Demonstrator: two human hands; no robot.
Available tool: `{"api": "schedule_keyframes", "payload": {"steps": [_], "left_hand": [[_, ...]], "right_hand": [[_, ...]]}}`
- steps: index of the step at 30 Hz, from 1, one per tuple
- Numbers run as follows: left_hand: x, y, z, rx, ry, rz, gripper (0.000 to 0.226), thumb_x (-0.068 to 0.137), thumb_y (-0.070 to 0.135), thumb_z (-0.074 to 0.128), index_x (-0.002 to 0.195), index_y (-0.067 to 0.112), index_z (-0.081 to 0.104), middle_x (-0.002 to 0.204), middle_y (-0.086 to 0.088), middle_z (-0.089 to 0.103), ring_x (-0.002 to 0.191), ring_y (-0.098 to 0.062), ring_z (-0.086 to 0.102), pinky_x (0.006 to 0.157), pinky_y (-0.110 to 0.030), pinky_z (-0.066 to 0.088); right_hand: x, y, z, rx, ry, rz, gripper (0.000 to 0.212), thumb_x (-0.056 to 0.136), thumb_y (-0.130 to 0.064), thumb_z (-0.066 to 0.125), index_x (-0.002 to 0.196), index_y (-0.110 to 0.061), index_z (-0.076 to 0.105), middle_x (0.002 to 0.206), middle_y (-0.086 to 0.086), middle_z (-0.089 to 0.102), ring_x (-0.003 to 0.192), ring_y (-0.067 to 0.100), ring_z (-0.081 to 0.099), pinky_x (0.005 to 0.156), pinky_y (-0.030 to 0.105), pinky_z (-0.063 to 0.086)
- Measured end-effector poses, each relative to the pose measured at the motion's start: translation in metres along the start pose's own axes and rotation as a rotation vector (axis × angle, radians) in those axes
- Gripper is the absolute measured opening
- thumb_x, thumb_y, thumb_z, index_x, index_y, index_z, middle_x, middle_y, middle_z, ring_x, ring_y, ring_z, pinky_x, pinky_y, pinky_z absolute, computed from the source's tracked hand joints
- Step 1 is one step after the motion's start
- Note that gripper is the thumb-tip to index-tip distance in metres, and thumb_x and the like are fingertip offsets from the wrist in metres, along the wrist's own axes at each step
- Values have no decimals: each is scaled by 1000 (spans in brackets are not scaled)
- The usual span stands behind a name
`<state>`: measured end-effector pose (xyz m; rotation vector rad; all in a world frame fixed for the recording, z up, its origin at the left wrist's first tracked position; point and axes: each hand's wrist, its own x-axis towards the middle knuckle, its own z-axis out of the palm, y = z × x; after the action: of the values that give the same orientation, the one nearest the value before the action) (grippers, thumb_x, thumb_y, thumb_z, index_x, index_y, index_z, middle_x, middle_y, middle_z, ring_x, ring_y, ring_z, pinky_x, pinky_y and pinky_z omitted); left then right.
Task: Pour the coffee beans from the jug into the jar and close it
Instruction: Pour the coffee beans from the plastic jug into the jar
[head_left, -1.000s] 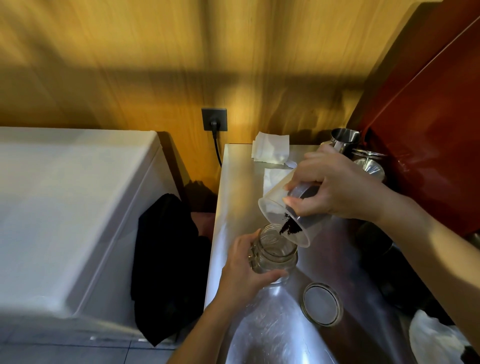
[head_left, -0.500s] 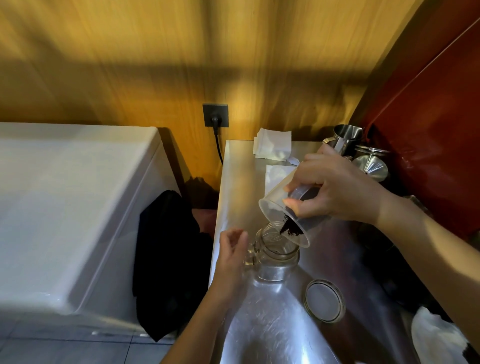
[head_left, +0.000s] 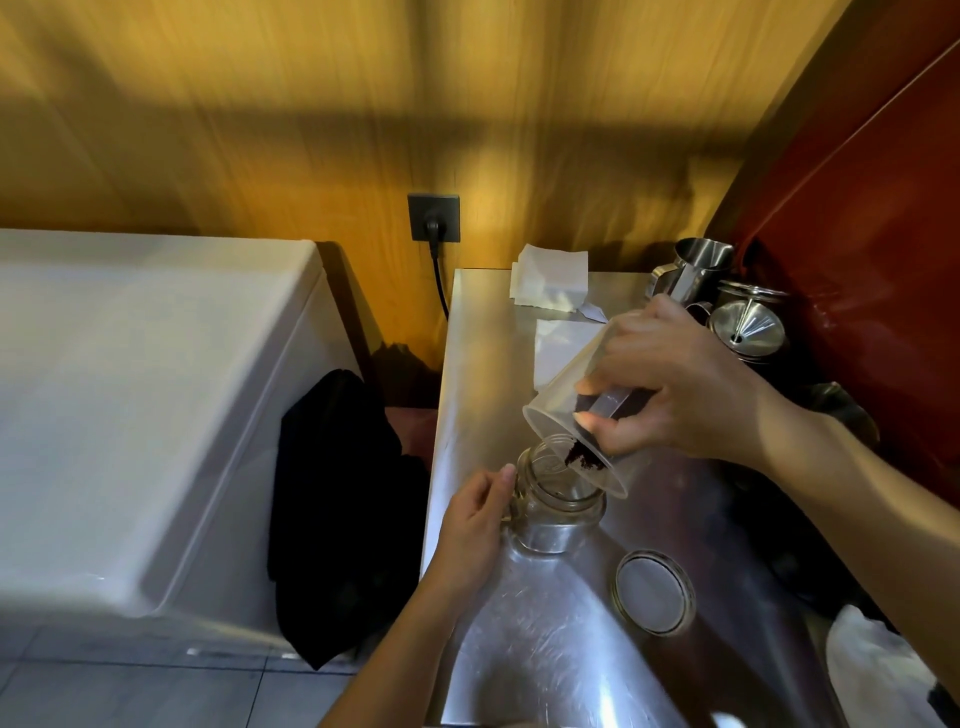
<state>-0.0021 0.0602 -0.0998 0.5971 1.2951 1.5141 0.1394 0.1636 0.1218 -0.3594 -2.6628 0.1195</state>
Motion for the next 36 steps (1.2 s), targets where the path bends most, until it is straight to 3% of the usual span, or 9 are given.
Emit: {"api": "schedule_keyframes", "payload": {"steps": [3,7,15,23,28,36], "left_hand": [[1,-3,-2,-16,-11,14,42,68,69,76,68,28,67,67,4,57,75,-26,48,74,-47,36],[0,-4,-1,-12,-29,26,42,67,67,78,66,27,66,67,5,56,69,-17,49,68,-40,38],[0,-5,-4,23,-36,34,43,69,67,77,66,26,65,71,-1,51,71,-20,47,73,-46,34],[3,-10,-8,98,-17,20,43,77,68,71,74,26,67,78,-4,56,78,-25,53,75,-48,42],[1,-7,-6,73,-27,20,43,75,68,72,74,25,67,83,-12,54,81,-29,52,76,-49,41],[-3,-1,-2,51,-27,29,44,70,70,74,71,27,67,80,-10,54,79,-27,51,75,-48,39]], "right_hand": [[-1,-1,4,-17,22,-19,27,71,-28,67,62,-3,67,57,9,65,61,30,60,70,33,27],[-3,-4,9,-45,71,-63,27,73,-27,66,62,-3,67,54,7,64,57,26,60,69,33,27],[-3,-4,13,-74,133,-142,28,76,-28,61,62,-4,67,49,4,59,52,26,57,66,34,30],[-8,1,15,-94,178,-131,21,73,-23,70,63,-5,67,49,4,58,49,25,52,65,31,26],[-8,2,16,-98,184,-132,22,74,-23,69,62,-4,67,49,5,58,49,24,52,63,33,28],[-6,-1,12,-94,179,-159,25,75,-25,63,62,-4,67,48,3,56,48,23,50,63,32,27]]}}
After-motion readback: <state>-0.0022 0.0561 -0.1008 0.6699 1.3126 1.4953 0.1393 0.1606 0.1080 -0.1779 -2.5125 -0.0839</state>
